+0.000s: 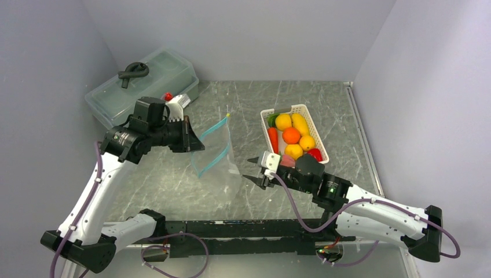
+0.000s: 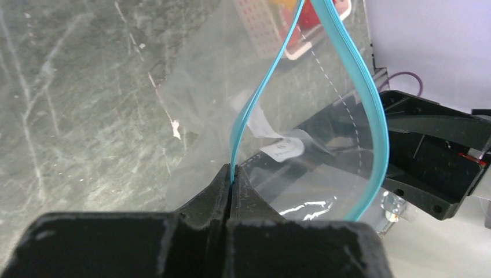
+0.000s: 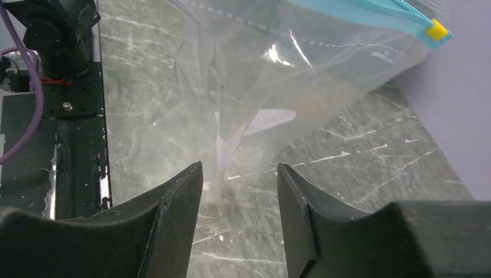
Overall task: Place the food in the zip-top bag and seal the zipper
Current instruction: Pick up the zipper food storage bag at the center of the board.
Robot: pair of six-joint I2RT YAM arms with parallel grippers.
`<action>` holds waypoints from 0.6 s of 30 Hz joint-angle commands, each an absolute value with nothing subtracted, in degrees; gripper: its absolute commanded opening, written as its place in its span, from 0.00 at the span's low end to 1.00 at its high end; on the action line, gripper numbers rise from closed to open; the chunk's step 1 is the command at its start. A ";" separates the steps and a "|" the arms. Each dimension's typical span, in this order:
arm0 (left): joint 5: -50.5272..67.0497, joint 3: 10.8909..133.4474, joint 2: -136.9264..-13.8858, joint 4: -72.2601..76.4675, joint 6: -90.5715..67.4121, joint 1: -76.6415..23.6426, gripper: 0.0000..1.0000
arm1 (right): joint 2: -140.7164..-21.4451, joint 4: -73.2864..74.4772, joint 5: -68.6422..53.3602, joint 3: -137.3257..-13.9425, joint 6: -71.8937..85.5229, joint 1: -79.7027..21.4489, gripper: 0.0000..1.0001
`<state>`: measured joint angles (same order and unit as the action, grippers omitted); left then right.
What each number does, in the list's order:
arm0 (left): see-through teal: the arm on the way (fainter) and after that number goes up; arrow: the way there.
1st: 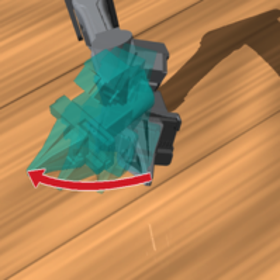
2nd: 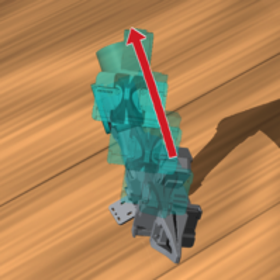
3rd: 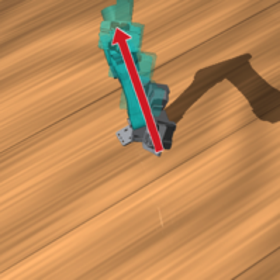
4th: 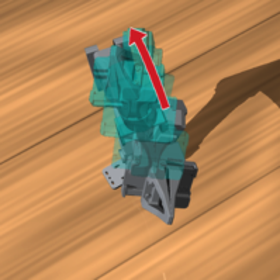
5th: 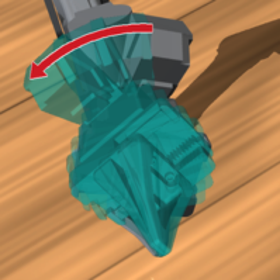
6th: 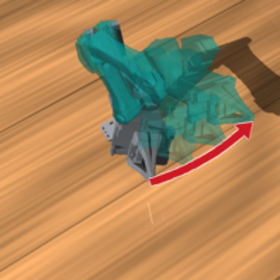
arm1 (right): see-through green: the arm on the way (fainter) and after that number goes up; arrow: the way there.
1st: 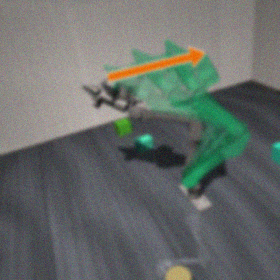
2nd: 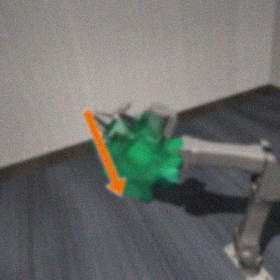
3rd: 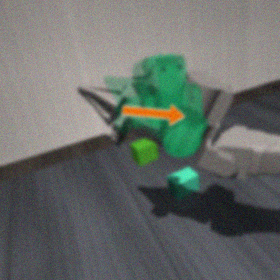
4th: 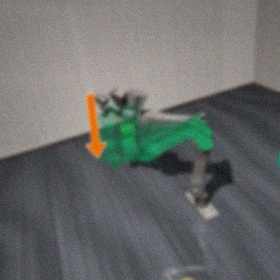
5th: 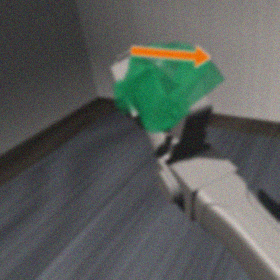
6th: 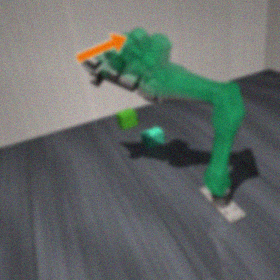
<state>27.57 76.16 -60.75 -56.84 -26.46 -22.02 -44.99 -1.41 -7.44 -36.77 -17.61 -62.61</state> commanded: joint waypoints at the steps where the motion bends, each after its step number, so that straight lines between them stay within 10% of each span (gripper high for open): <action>1: 21.67 81.18 -61.69 -59.90 -23.28 -21.71 0.00 | -44.45 -1.31 -4.25 -40.80 -17.53 -62.75 0.55; 18: 1.63 87.33 -66.77 -67.19 -19.64 -21.88 0.00 | -52.74 9.26 15.85 -51.11 -5.94 -62.39 0.75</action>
<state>8.19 84.58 -66.76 -66.02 -21.04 -22.04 -51.33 6.57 7.42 -46.98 -11.22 -62.61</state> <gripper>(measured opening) 0.014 0.721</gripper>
